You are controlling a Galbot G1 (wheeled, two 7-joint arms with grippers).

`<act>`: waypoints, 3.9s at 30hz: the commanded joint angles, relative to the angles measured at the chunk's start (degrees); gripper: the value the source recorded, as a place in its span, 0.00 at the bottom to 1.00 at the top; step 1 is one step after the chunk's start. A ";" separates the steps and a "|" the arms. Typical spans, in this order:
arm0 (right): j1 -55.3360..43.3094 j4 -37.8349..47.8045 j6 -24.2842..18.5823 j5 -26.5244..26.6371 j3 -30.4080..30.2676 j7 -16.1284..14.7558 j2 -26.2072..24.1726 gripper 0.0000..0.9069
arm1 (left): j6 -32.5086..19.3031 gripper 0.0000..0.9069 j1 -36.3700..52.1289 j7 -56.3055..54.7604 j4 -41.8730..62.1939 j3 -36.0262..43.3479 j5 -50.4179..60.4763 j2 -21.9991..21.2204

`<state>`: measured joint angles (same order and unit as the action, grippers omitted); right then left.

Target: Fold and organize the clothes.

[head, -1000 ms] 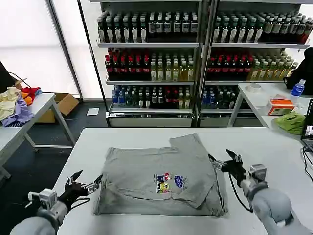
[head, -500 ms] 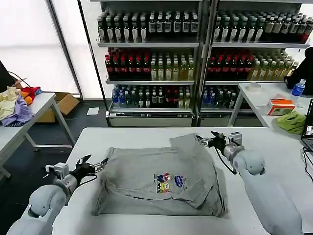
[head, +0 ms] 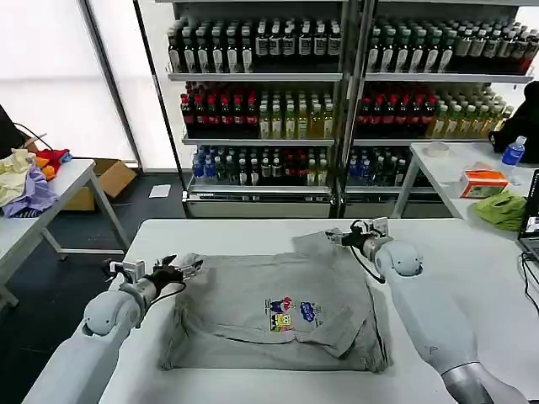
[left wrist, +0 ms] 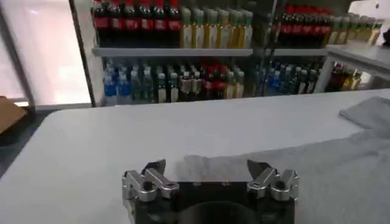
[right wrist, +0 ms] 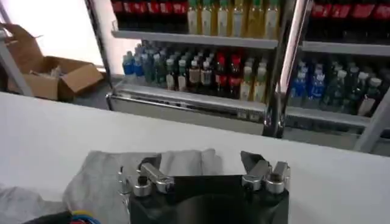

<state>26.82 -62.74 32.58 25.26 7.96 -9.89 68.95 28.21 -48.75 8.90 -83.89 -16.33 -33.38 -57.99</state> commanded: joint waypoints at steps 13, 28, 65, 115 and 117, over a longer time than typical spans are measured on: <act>-0.64 4.85 0.51 -1.20 -1.07 1.86 2.98 0.00 | -0.37 0.01 3.89 1.94 6.08 4.17 0.16 -0.62; 0.44 0.21 0.41 3.33 0.32 3.22 3.32 0.00 | -1.66 0.01 5.14 2.77 6.94 3.62 0.15 -0.16; 43.37 -57.85 0.68 28.49 20.78 20.77 -9.06 0.00 | -3.01 0.01 -28.65 0.69 -31.41 -14.89 0.57 4.24; 60.38 -53.31 -28.51 5.71 37.39 2.71 -2.88 1.00 | -4.22 1.00 -46.67 -14.63 -40.88 -14.39 11.81 -20.16; 60.82 -53.45 -28.64 5.79 37.51 2.63 -3.12 1.00 | -4.42 1.00 -45.72 -16.89 -39.08 -14.14 13.24 -21.13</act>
<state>87.18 -118.14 10.27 33.68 43.57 -4.63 63.95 25.48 -94.42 1.88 -126.06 -36.85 -23.15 -67.46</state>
